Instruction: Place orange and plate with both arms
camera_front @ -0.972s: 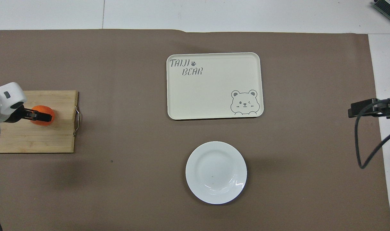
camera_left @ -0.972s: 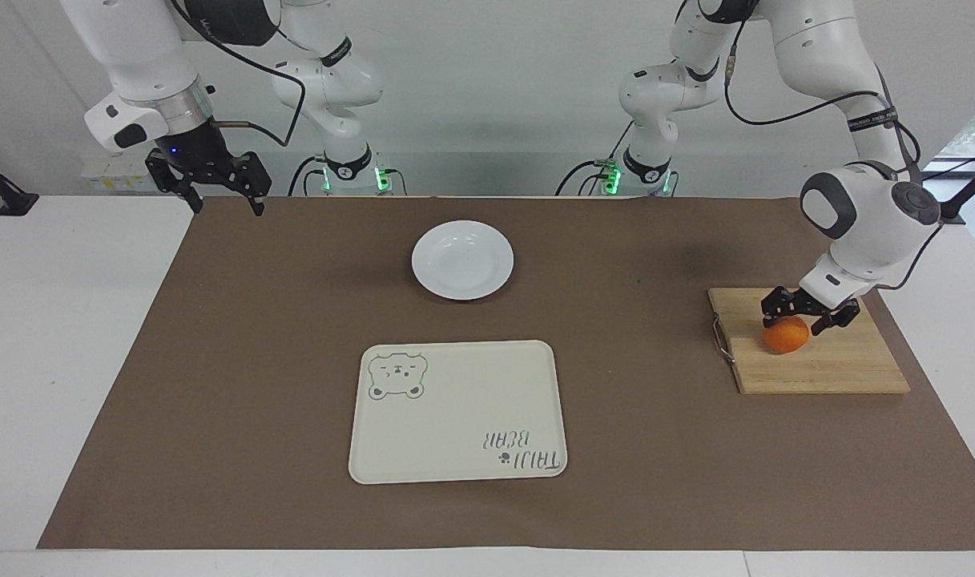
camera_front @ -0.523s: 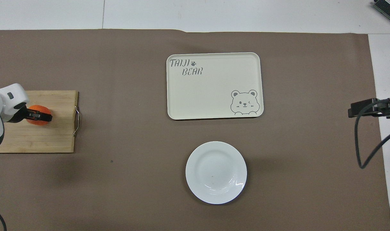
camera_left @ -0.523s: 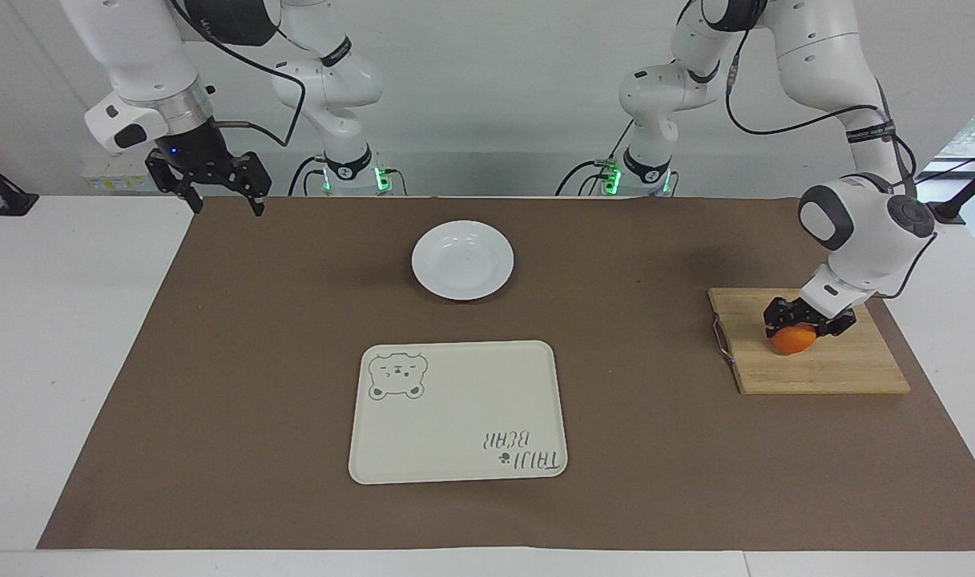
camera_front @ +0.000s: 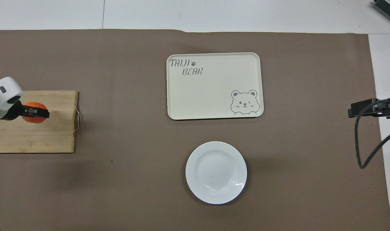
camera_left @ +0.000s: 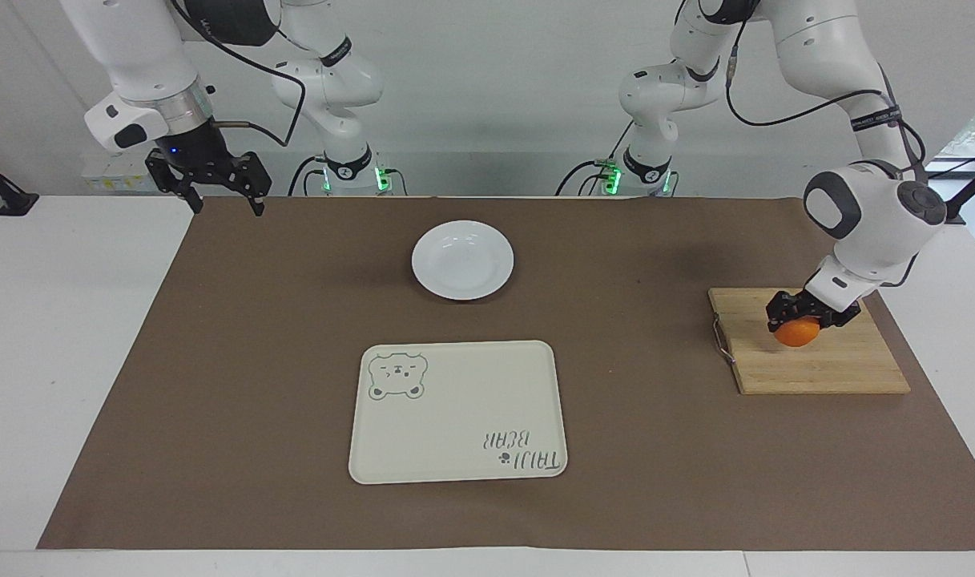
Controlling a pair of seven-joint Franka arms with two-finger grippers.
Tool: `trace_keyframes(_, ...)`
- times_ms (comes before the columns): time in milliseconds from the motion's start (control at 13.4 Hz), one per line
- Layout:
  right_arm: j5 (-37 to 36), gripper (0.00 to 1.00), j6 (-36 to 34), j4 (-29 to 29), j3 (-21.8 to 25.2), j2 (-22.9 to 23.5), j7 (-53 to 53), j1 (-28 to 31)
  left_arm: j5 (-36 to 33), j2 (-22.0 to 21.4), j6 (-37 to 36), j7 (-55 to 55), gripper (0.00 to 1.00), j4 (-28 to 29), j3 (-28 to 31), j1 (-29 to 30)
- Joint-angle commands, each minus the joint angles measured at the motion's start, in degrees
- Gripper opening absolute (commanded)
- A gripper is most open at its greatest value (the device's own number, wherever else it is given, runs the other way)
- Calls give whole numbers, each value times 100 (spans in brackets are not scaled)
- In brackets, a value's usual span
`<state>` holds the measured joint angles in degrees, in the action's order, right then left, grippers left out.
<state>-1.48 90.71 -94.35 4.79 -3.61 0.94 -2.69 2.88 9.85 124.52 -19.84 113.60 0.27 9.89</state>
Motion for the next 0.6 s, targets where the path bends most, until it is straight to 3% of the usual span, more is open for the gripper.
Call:
trace_keyframes(0, 42, 100, -71, 22, -31, -8, 3, 49, -85, -509, -838, 489, 0, -231, 26, -224)
trace_keyframes(224, 42, 100, -80, 22, -31, -8, 3, 49, -112, -773, -1657, 929, 0, -601, 0, -443)
trace_keyframes(523, 51, 100, -71, 22, -31, -8, 3, 49, -156, -1011, -1922, 1902, 0, -602, 0, -1093)
